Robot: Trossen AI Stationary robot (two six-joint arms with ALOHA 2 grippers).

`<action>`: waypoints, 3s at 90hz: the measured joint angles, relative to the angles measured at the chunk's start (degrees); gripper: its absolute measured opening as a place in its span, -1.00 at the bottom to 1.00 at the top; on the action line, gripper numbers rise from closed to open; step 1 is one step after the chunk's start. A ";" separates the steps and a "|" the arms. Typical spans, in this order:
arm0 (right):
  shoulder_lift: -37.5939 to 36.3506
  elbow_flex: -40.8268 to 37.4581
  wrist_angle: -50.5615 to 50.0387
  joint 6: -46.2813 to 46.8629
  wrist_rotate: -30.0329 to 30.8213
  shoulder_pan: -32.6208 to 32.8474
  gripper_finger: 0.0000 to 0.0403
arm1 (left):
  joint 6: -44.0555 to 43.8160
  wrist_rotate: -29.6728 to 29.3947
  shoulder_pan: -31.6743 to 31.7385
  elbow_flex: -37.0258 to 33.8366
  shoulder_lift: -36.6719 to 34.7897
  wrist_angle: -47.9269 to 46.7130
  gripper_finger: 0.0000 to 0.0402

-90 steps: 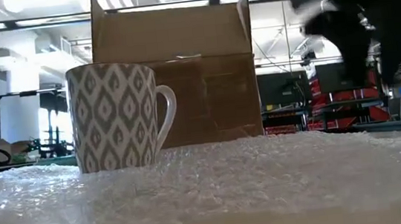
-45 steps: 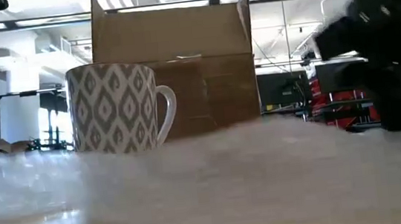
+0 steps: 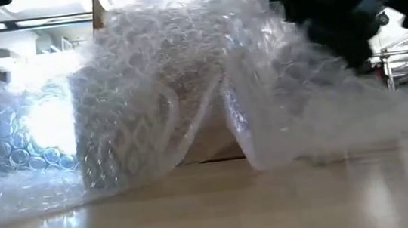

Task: Wrap mug
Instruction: Wrap the gray mug with transparent bubble wrap

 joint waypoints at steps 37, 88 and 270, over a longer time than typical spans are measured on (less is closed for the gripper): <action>-0.30 13.86 -0.01 -12.98 -0.04 -0.23 -1.00 | 0.00 -0.16 0.00 0.00 0.00 0.20 -0.90; -0.07 19.81 -30.82 -12.75 -0.08 0.16 -0.94 | 0.00 -0.28 0.00 0.00 0.00 0.74 -0.90; -2.74 6.29 -29.05 -12.46 1.88 7.42 -0.99 | 3.87 -5.25 0.31 -0.07 0.00 4.26 -0.90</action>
